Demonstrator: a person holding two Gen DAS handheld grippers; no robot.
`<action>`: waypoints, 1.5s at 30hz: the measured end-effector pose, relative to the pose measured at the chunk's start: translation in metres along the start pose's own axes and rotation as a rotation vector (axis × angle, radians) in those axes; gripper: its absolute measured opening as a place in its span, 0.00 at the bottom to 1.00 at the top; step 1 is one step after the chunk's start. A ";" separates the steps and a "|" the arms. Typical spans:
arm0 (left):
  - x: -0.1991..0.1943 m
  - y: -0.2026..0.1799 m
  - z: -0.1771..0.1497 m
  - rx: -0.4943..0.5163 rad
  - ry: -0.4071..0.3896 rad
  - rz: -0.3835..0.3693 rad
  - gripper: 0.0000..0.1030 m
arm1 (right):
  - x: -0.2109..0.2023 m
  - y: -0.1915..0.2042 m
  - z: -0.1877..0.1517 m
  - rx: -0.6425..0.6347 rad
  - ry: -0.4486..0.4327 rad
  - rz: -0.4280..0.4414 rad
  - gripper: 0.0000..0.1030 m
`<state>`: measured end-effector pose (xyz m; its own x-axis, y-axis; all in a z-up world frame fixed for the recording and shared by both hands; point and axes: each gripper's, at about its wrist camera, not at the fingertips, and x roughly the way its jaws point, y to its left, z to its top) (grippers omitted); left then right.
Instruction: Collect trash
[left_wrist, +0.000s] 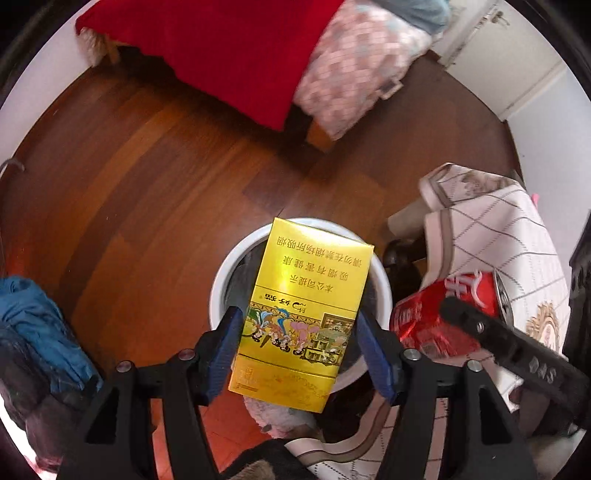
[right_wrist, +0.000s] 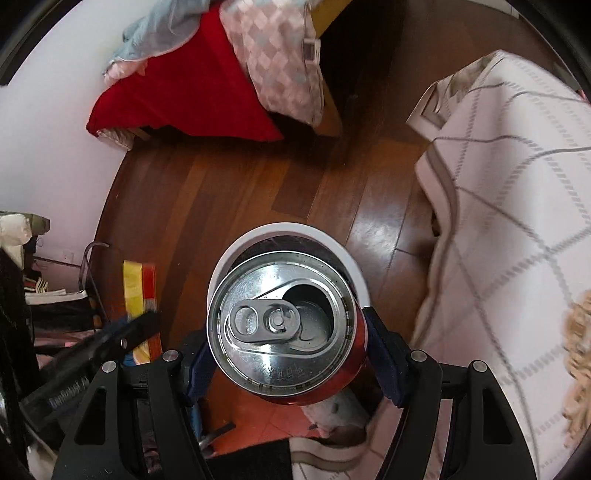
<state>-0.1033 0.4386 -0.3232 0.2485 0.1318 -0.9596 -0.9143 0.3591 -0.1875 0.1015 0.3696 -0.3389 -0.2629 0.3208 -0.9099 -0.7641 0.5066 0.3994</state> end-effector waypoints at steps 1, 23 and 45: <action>0.002 0.006 0.000 -0.016 0.001 0.006 0.72 | 0.010 0.001 0.004 0.000 0.013 -0.001 0.74; -0.123 0.000 -0.080 0.036 -0.171 0.159 1.00 | -0.097 0.038 -0.072 -0.168 0.001 -0.111 1.00; -0.285 -0.036 -0.139 0.074 -0.304 -0.036 1.00 | -0.315 0.078 -0.150 -0.297 -0.144 0.140 1.00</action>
<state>-0.1860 0.2594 -0.0720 0.3746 0.3843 -0.8438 -0.8802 0.4333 -0.1934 0.0359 0.1882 -0.0379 -0.3077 0.4907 -0.8152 -0.8699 0.2020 0.4499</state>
